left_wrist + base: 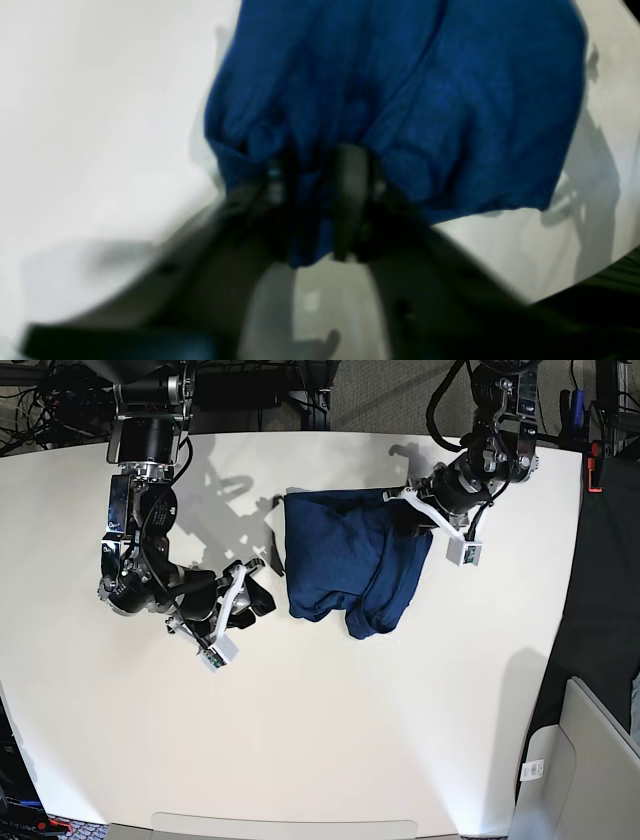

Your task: Fold the T-shirt properly

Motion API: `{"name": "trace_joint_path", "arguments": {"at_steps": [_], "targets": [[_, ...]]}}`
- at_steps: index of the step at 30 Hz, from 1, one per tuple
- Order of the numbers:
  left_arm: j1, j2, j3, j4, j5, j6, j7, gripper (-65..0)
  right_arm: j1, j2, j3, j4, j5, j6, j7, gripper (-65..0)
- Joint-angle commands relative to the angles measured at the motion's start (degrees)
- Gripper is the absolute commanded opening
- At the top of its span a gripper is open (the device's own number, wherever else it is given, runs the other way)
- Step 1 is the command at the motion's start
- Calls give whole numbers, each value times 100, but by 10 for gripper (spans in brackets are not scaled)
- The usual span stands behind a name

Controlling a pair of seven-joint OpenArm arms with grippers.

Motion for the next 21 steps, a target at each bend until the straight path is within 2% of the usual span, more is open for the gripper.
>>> {"name": "trace_joint_path", "arguments": {"at_steps": [1,5,8,13,16,21], "targets": [[-39,-26,6,113,-34,-24,-47,-637,148,-6,14,110,149,32,114,-412],[-30,-26,-11,122,-34,-15,709,-646,175,-15,14,93,149,32,114,-412],[-13,-17,-11,351,-51,-6,991,-649,201,-15,14,84,123,32,123,-412],[242,-17,-46,1063,-51,-6,1070,-649,254,-24,14,75,105,32,255,-412],[269,-26,-73,1116,-51,-6,999,-649,272,-24,14,31,105,32,334,-412],[234,-17,-319,1133,-51,-6,586,-649,412,-349,5,-347,97,32,659,-412]]}}
